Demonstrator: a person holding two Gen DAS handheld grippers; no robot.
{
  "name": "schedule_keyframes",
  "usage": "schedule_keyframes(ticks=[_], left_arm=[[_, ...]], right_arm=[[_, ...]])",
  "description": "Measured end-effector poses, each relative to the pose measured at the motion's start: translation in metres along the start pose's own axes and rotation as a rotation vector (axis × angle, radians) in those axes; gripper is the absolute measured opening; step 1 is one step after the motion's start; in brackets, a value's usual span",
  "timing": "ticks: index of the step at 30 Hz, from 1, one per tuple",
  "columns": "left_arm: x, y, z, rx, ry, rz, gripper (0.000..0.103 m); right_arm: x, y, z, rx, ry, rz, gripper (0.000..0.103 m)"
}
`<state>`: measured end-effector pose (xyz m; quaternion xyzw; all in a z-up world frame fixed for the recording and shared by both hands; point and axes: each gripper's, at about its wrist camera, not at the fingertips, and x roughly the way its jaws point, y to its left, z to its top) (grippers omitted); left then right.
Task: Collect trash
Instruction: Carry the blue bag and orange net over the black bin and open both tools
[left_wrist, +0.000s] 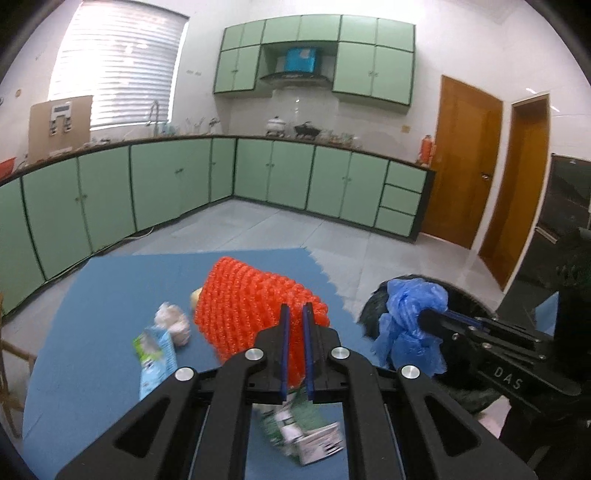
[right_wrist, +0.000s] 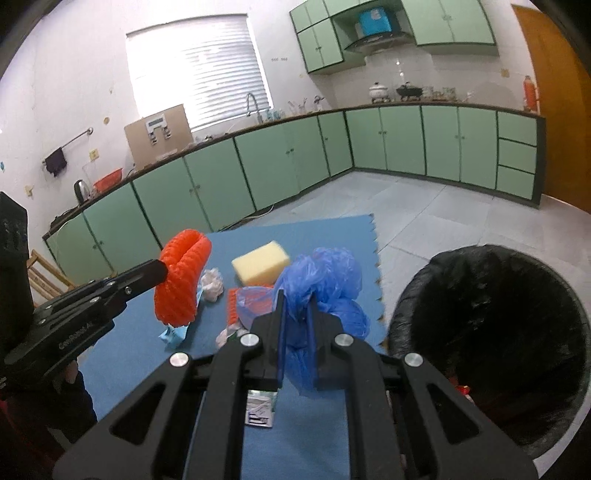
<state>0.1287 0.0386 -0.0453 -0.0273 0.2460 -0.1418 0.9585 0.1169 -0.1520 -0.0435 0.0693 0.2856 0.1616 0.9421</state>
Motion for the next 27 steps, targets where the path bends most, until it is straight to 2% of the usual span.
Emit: schedule_keyframes(ticks=[8,18,23,27], left_arm=[[0.028,-0.053,0.021,0.034,-0.012,-0.120,0.007],[0.091,-0.147,0.026,0.098,0.051,-0.317,0.007],[0.130,-0.183,0.020,0.115,0.106,-0.366,0.006],[0.161,-0.206,0.011,0.134,0.165,-0.376,0.007]], right_arm=[[-0.034,-0.047,0.010,0.030,-0.046,-0.108,0.009],[-0.052,-0.145,0.000,0.102,-0.030,-0.288,0.009],[-0.048,-0.197,-0.018,0.165,0.004,-0.342,0.009],[-0.038,-0.226,-0.032,0.205,0.035,-0.369,0.012]])
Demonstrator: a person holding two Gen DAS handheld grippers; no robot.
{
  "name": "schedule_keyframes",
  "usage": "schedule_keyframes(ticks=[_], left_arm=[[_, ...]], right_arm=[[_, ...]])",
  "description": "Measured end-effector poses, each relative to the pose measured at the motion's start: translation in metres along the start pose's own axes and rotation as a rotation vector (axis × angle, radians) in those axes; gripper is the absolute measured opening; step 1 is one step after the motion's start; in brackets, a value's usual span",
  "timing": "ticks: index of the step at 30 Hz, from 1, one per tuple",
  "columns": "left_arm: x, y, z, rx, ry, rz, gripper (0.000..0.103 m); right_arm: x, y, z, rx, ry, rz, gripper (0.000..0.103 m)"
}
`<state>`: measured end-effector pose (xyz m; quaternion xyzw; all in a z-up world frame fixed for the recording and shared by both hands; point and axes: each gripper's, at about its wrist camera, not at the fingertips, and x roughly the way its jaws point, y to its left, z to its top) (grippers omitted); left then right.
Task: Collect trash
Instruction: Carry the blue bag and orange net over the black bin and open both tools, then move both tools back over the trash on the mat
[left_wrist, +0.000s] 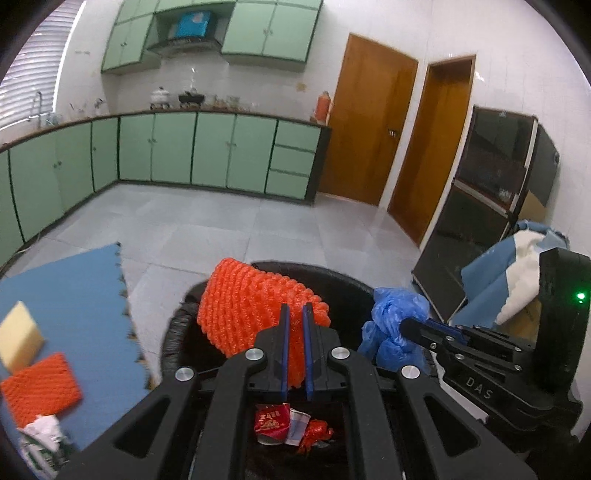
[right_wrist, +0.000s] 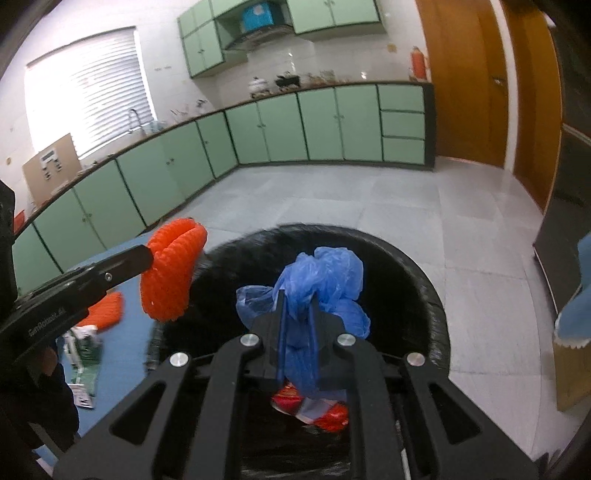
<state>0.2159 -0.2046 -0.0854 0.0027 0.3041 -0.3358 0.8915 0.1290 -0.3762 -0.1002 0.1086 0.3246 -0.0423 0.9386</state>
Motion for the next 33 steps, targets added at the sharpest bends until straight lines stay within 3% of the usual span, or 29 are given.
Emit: schedule_keyframes(ticks=[2,4,6,8,11,14,16,20,26,33], left_arm=[[0.015,-0.004,-0.003,0.007,0.030,0.000,0.008],[0.028,-0.004,-0.005,0.008,0.062,0.001,0.011],[0.033,-0.001,-0.006,-0.001,0.079,0.009,0.018],[0.033,0.004,-0.005,-0.014,0.079,0.015,0.036],[0.025,0.016,-0.005,-0.026,0.066,0.036,0.043],[0.011,0.028,-0.003,-0.045,0.048,0.065,0.055],[-0.004,0.038,-0.003,-0.059,0.029,0.101,0.069],[-0.036,0.057,-0.002,-0.072,-0.003,0.144,0.079],[-0.093,0.082,-0.019,-0.082,-0.039,0.233,0.081],[-0.164,0.129,-0.058,-0.122,-0.069,0.412,0.081]], right_arm=[[0.012,-0.011,-0.005,0.016,0.024,-0.015,0.012],[0.019,-0.017,-0.010,0.025,0.041,-0.030,0.020],[0.024,-0.020,-0.014,0.037,0.059,-0.050,0.042],[0.026,-0.023,-0.019,0.045,0.065,-0.069,0.053],[0.024,-0.018,-0.022,0.044,0.061,-0.091,0.078],[0.016,-0.009,-0.024,0.043,0.031,-0.108,0.092],[0.009,-0.003,-0.023,0.050,0.013,-0.103,0.094],[-0.001,0.017,-0.015,0.058,-0.002,-0.089,0.097],[-0.018,0.070,-0.008,0.014,-0.029,-0.008,0.098],[-0.018,0.137,-0.019,-0.068,-0.026,0.065,0.098]])
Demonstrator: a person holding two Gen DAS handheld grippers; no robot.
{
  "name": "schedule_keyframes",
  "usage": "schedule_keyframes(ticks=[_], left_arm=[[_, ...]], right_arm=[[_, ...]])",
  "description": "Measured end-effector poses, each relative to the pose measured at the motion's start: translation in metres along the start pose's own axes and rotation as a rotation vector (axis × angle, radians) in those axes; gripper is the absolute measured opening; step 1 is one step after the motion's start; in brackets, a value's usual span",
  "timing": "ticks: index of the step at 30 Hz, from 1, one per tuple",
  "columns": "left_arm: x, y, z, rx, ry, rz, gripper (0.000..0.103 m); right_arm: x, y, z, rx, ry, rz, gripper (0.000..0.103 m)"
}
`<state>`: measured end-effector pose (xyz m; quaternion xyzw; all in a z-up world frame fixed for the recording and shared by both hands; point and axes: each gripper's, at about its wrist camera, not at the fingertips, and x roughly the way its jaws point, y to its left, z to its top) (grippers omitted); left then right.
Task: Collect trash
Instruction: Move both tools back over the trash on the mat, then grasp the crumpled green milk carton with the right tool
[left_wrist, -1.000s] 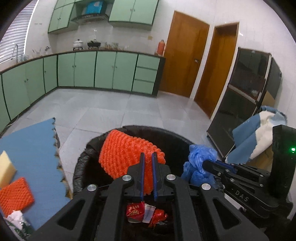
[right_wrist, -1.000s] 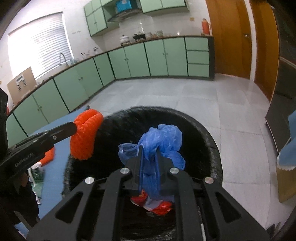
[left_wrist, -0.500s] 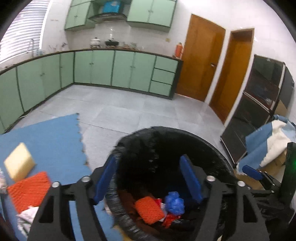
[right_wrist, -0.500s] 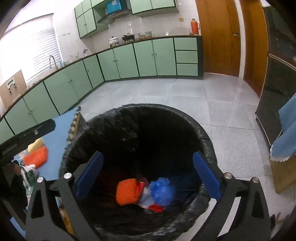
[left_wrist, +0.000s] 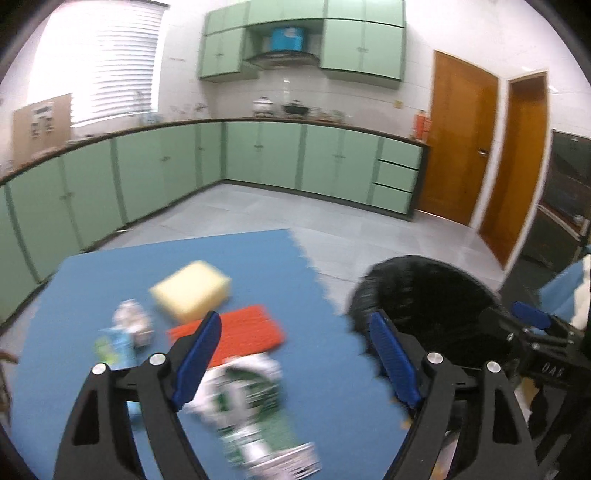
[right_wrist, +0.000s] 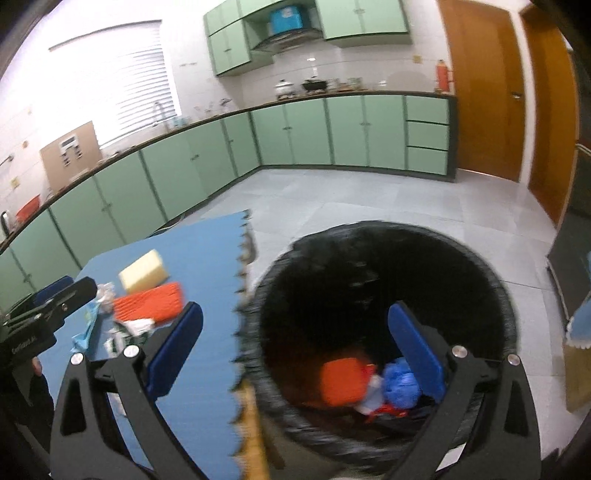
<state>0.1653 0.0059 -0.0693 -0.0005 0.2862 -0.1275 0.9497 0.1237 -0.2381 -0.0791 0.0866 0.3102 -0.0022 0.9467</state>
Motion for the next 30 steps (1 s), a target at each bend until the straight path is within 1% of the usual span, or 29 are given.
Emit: schedule_keyframes(ticks=[5,11,17,21,24,30], left_arm=[[-0.023,0.051,-0.022,-0.034,0.002,0.116,0.081],[-0.032,0.090,-0.048,-0.058,0.022,0.205,0.081],[-0.031,0.112,-0.074,-0.092,0.052,0.244,0.081],[-0.032,0.119,-0.080,-0.088,0.054,0.264,0.081],[-0.033,0.128,-0.082,-0.103,0.054,0.272,0.081],[-0.035,0.145,-0.082,-0.121,0.052,0.300,0.081]], right_arm=[[0.010,0.047,-0.012,-0.029,0.018,0.056,0.098],[0.026,0.097,-0.035,-0.076,0.069,0.119,0.098],[0.044,0.142,-0.055,-0.154,0.111,0.165,0.098],[0.059,0.162,-0.062,-0.181,0.141,0.185,0.098],[0.071,0.176,-0.068,-0.193,0.171,0.202,0.097],[0.092,0.193,-0.074,-0.236,0.218,0.177,0.097]])
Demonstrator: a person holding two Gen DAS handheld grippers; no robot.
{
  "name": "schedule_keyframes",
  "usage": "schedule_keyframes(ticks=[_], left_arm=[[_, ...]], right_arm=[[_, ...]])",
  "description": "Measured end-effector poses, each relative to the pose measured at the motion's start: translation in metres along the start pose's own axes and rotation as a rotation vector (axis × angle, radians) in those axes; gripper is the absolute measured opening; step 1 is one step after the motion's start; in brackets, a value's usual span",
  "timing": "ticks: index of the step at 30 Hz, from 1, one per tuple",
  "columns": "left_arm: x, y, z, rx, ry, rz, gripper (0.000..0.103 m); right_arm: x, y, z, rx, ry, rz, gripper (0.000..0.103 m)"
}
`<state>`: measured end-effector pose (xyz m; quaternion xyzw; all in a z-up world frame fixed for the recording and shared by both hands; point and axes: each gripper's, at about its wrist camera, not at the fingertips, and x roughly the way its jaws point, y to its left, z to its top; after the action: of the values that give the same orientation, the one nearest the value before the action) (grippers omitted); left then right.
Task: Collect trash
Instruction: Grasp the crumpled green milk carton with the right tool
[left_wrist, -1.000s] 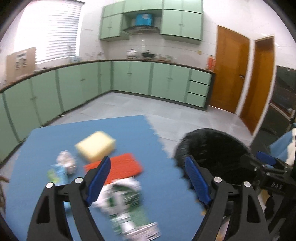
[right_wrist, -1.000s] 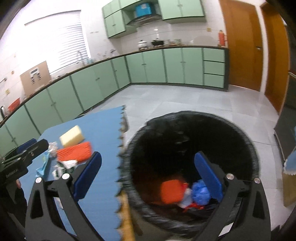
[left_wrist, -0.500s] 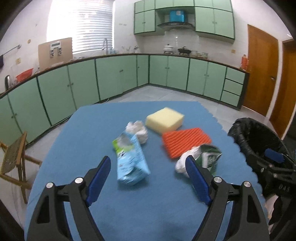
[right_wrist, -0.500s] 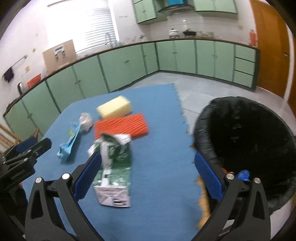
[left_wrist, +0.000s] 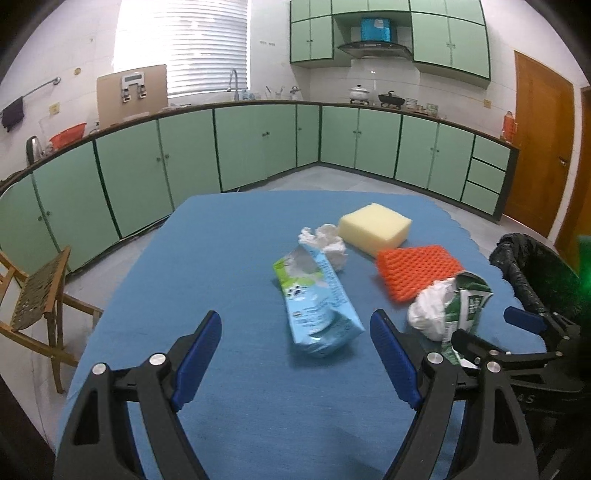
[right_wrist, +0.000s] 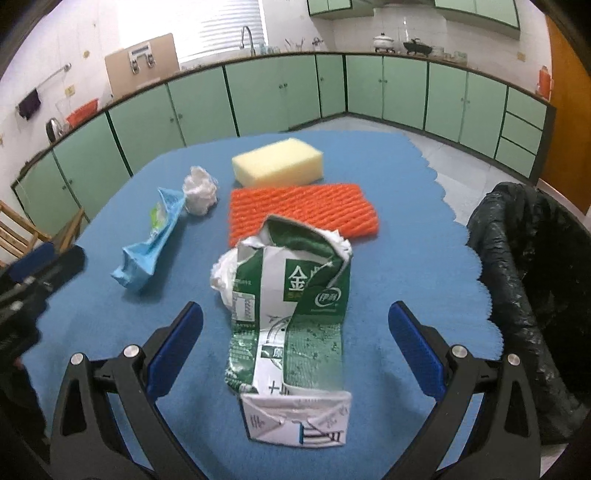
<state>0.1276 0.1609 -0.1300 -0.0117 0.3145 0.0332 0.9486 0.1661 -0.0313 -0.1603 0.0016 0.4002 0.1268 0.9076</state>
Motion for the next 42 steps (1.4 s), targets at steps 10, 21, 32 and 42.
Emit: schedule_keyframes(ticks=[10,21,32,42], left_arm=[[0.008,0.008,-0.002,-0.020,0.012,0.001,0.081],[0.014,0.003,-0.005,-0.013,0.033,-0.001,0.081],[0.033,-0.021,-0.001,0.018,0.057,-0.022,0.081],[0.071,-0.040,0.006,0.045,0.096,0.031,0.081]], right_arm=[[0.020,-0.002,-0.002,0.014,0.052,-0.003,0.094],[0.009,-0.011,-0.005,0.033,0.050,0.077,0.071],[-0.018,-0.043,0.009,0.086,-0.005,0.054,0.071],[-0.009,-0.056,0.013,0.105,0.012,0.049,0.071]])
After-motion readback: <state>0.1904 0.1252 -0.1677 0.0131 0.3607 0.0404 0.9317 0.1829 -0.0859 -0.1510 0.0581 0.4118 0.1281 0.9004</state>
